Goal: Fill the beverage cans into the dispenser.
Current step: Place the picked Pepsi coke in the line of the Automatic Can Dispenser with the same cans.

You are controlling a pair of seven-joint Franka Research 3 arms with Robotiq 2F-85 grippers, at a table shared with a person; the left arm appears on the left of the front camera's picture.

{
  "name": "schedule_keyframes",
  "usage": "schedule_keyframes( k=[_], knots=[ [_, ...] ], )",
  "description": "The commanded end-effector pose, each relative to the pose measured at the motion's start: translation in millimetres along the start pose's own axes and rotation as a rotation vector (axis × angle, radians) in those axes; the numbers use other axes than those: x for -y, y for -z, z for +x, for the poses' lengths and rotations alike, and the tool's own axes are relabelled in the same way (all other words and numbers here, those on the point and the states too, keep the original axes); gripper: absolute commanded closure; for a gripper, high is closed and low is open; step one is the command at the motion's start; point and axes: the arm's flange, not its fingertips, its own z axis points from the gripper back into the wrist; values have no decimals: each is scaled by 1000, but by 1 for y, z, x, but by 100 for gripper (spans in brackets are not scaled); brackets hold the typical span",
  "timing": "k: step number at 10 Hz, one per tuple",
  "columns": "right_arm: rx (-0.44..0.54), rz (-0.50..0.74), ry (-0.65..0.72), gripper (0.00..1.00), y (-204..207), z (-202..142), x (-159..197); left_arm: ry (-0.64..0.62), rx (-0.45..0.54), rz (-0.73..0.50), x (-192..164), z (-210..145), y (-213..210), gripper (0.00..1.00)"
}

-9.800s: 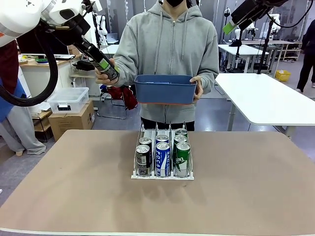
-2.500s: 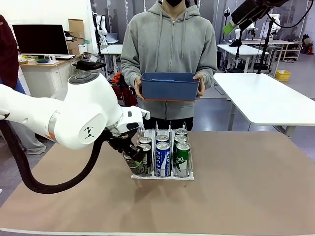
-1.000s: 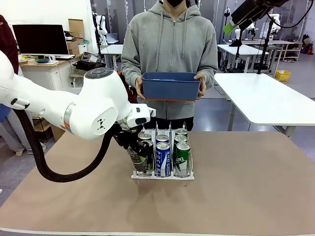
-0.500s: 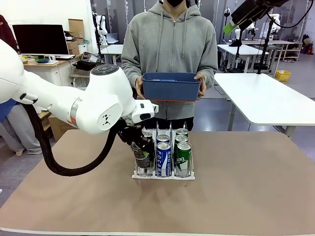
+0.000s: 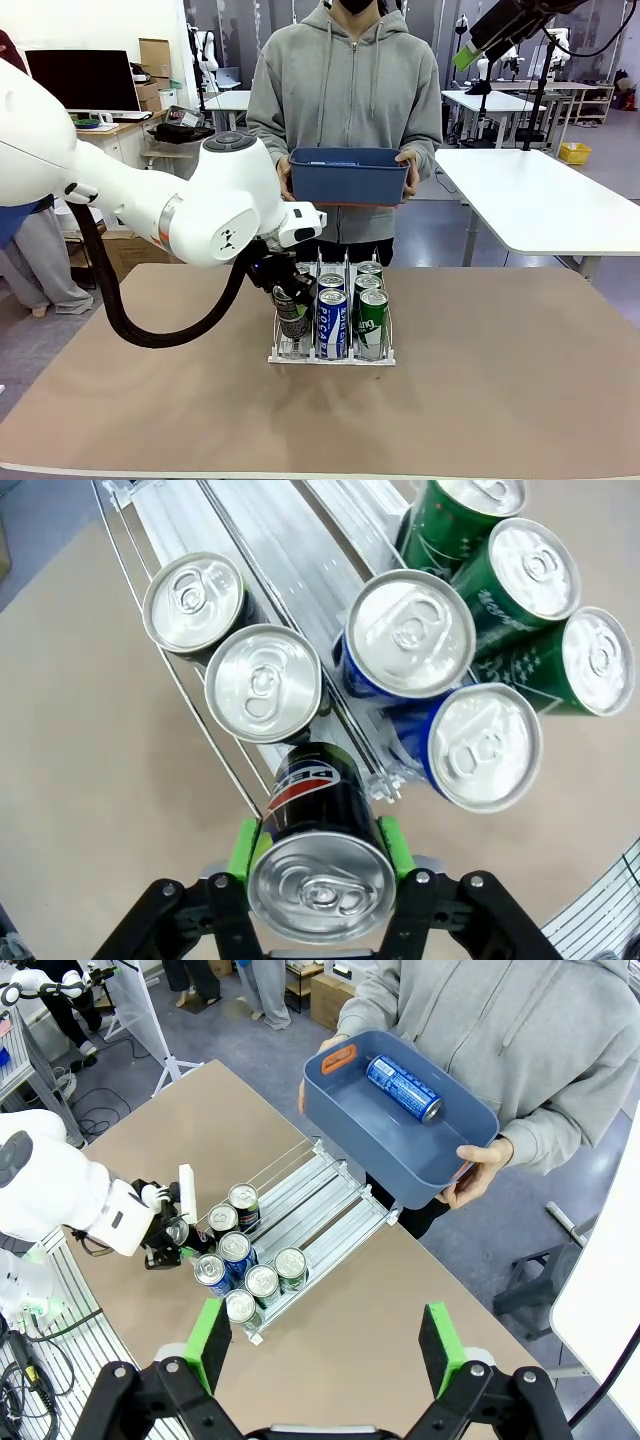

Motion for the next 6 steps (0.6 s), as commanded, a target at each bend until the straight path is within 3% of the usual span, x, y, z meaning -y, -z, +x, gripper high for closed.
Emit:
schedule_keyframes(
  k=[1, 5, 6],
  knots=[
    [-4, 1, 0, 0, 0, -4, -1, -16, 18, 60, -2, 23, 10, 42],
    [-4, 1, 0, 0, 0, -4, -1, 26, -112, 45, -3, 19, 16, 42],
    [-4, 1, 0, 0, 0, -4, -1, 2, -75, 32, -2, 10, 21, 42]
  ],
)
